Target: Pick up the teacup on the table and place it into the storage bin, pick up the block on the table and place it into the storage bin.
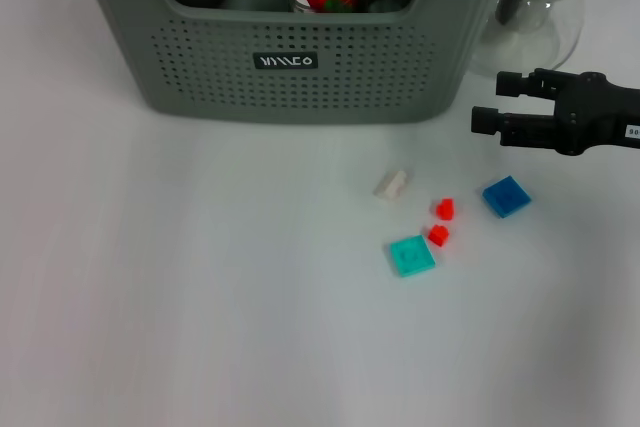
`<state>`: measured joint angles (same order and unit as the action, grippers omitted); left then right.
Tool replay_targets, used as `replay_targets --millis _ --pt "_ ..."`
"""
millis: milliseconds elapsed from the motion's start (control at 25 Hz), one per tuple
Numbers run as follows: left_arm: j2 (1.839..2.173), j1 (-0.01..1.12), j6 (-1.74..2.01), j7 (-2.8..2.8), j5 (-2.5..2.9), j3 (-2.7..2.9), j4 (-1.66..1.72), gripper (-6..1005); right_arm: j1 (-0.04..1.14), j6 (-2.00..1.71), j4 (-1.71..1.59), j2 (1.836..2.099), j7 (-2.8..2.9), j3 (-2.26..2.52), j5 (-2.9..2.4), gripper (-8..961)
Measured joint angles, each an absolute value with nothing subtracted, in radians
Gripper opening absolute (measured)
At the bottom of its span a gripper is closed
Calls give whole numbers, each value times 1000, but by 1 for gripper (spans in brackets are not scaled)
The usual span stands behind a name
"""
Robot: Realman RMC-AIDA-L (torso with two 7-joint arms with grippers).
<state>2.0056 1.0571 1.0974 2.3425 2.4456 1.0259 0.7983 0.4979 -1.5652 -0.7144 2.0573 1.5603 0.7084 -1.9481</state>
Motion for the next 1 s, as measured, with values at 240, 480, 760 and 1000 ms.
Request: replay_targets --millis 240,480,760,1000 --pt "2088 1125 983 2424 2689 1049 734 534 500 -1561 -714 2057 1560 709 -1948 855" --pt "2110 1065 1030 2411 2615 1024 884 556 500 -1554 -713 2058 1560 709 -1948 855" --pt "2163 681 1183 2178 2106 956 1349 626 498 -1554 -719 2057 1560 708 -1948 855" --pt "2177 452 1597 1789 1540 710 1302 675 495 -1544 -716 2049 1559 709 -1949 855"
